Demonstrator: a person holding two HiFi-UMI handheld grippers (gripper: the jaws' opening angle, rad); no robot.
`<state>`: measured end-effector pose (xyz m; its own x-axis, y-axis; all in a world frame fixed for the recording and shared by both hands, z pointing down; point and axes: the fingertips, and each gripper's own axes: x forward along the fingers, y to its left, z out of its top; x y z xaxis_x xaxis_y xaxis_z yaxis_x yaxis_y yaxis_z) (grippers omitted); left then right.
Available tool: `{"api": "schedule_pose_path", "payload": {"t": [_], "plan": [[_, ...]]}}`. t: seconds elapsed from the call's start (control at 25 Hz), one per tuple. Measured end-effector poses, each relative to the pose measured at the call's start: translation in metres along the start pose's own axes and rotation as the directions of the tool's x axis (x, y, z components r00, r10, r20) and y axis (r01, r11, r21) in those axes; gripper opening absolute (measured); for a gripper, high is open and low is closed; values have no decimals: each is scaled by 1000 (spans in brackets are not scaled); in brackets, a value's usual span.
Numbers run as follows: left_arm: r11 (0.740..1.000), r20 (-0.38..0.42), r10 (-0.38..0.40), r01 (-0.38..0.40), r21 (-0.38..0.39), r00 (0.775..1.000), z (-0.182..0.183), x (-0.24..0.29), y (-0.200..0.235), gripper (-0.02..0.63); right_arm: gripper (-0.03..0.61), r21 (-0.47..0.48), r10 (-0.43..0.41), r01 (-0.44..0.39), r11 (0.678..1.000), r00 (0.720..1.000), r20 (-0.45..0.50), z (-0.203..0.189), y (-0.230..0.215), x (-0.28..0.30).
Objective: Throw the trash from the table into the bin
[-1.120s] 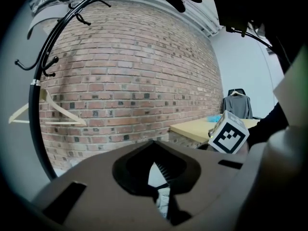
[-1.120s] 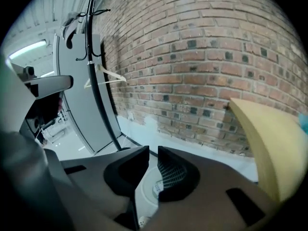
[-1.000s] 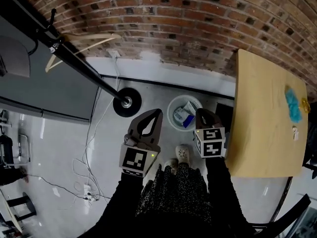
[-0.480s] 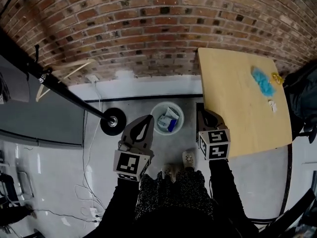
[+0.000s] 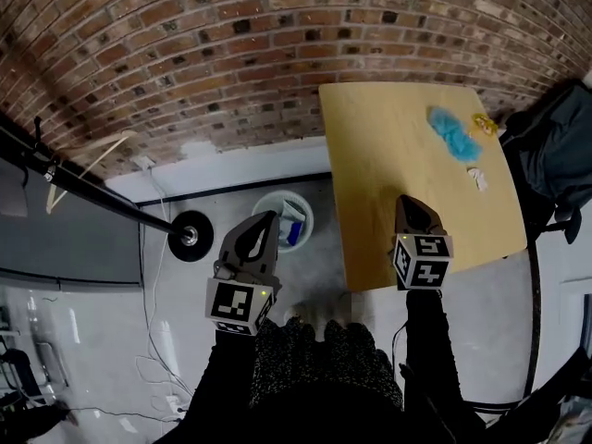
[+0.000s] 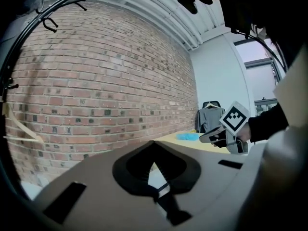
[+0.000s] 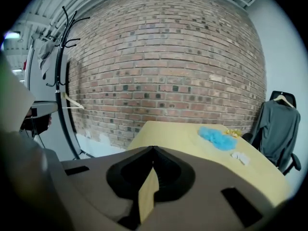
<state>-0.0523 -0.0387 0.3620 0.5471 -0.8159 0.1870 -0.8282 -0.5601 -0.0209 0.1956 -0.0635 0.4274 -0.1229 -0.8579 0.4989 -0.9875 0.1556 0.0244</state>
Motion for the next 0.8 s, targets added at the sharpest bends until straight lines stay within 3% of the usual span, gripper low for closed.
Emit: {"api": "schedule_pose_path", "payload": {"t": [0.32, 0.56, 0.8], "plan": [[1000, -5, 6, -5, 12, 1000, 16, 40, -59, 6, 11, 9, -18, 18, 1000, 1000, 25, 6, -79, -11], [996, -6, -20, 21, 88, 1000, 34, 71, -103, 6, 11, 27, -24, 23, 999, 999, 37, 1, -133, -16], [997, -3, -29, 29, 77, 1000, 39, 96, -132, 6, 11, 35, -44, 43, 998, 998, 40, -8, -182, -18]]}}
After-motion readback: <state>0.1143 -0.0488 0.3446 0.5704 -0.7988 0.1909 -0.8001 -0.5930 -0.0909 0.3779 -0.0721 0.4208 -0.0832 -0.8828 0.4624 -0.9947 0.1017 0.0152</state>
